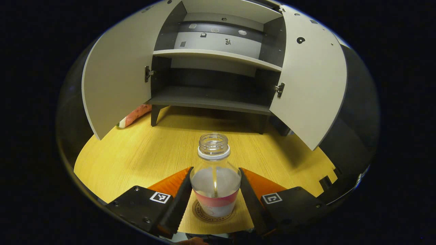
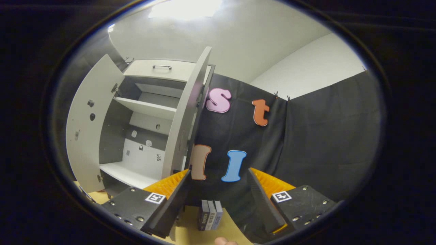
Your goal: Grasp the bottle in the cabinet with the left hand and place it on the coaster, then close the right door with the right hand and the left door with the left hand.
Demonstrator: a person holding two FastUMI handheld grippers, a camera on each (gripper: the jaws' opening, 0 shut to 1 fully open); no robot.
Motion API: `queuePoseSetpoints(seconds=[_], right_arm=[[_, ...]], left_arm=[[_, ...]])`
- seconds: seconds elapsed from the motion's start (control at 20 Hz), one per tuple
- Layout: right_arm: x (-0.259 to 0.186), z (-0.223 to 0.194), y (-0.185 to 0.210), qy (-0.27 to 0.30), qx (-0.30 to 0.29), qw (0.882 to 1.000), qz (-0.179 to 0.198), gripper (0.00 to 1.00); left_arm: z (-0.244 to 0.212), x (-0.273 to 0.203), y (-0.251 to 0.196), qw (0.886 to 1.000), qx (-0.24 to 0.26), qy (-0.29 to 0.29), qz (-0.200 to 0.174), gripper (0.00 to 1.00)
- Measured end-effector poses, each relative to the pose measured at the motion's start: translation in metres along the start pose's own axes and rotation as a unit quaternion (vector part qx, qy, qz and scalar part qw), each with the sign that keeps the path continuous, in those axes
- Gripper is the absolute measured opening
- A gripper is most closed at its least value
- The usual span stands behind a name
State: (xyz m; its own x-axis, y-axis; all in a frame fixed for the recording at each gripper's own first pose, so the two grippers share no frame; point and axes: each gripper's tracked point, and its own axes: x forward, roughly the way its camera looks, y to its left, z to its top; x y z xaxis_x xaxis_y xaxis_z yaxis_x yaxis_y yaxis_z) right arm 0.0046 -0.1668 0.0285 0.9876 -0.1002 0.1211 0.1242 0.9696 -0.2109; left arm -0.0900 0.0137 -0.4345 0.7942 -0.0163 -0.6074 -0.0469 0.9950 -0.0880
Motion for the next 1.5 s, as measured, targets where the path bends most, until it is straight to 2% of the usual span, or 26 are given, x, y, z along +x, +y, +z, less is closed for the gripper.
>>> queuePoseSetpoints(seconds=[0.25, 0.8, 1.2, 1.5], right_arm=[[0.002, -0.002, 0.002, -0.001, 0.001, 1.0, 0.006, 0.99], [0.006, -0.008, 0.007, 0.002, 0.008, 1.0, 0.019, 0.98], [0.007, -0.012, 0.006, 0.005, 0.019, 1.0, 0.018, 0.97], [0.009, -0.017, 0.004, 0.014, 0.026, 1.0, 0.011, 0.98]], left_arm=[[-0.004, 0.0, 0.002, 0.999, 0.03, 0.013, 0.001, 0.83], [0.008, -0.013, 0.001, 0.999, 0.035, -0.003, 0.002, 0.82], [0.058, -0.028, -0.003, 0.998, 0.046, -0.051, 0.004, 0.81], [0.116, -0.048, -0.009, 0.992, 0.054, -0.111, 0.008, 0.81]])
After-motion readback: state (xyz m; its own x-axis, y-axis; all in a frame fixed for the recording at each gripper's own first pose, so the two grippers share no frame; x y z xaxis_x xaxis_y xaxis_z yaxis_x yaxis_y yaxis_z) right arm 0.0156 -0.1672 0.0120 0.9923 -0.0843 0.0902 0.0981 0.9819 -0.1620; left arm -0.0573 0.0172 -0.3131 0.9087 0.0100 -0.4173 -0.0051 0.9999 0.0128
